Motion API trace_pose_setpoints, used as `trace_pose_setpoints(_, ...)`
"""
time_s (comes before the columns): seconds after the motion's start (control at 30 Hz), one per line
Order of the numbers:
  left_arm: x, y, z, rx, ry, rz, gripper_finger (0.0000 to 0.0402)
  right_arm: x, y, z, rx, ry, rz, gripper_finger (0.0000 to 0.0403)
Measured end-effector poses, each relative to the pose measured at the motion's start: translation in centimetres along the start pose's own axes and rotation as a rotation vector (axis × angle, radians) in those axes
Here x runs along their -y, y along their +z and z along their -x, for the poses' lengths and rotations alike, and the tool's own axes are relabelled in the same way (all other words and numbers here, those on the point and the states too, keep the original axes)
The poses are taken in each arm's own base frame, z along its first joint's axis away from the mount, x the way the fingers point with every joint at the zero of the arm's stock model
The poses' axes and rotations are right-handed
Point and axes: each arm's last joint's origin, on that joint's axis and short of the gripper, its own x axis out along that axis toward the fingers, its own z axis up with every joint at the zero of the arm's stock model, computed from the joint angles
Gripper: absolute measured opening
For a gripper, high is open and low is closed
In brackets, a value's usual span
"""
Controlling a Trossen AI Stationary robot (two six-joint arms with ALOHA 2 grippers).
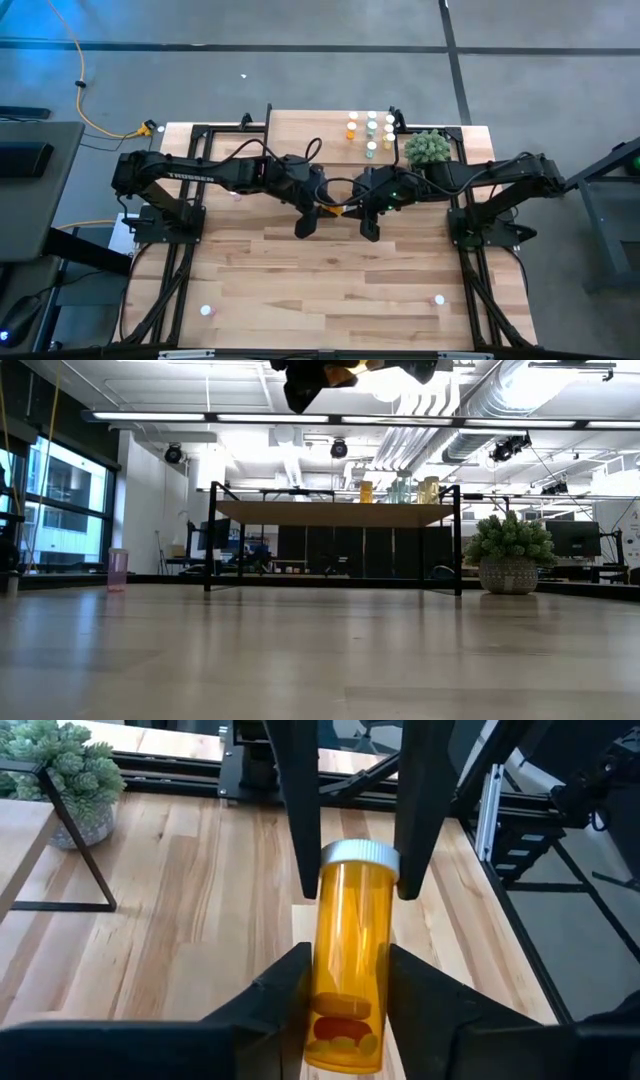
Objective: Pick and place medicine bottles onto shelf by color
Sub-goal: Put the orange pill bottle onto the shelf aligned with the other orange pill bottles
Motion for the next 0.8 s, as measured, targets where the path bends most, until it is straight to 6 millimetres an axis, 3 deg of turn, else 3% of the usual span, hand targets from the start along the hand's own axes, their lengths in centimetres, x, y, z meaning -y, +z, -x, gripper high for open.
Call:
trace_pose_setpoints(0.13, 0.0, 0.0, 0.0, 0.0, -0.001, -0.003, 0.0096, 0.0, 0.0, 0.0, -0.002, 0.01, 0.0, 0.0111)
trace_pose_setpoints(0.47, -0.7, 0.0, 0.4, -0.008, 0.02, 0.015, 0.0099, 0.3, -0.1, 1.1, -0.005, -0.012, -0.004, 0.0201)
trace_pose_setpoints(0.67, -1.8, -0.1, 3.4, -0.054, 0.068, 0.053, 0.01, 1.0, -0.7, 3.9, 0.001, -0.068, -0.018, 0.0208)
trace_pose_setpoints(0.8, -1.7, 0.2, 5.4, 0.03, 0.067, 0.068, 0.0101, 1.5, -3.5, 4.1, 0.013, -0.089, -0.069, 0.0209)
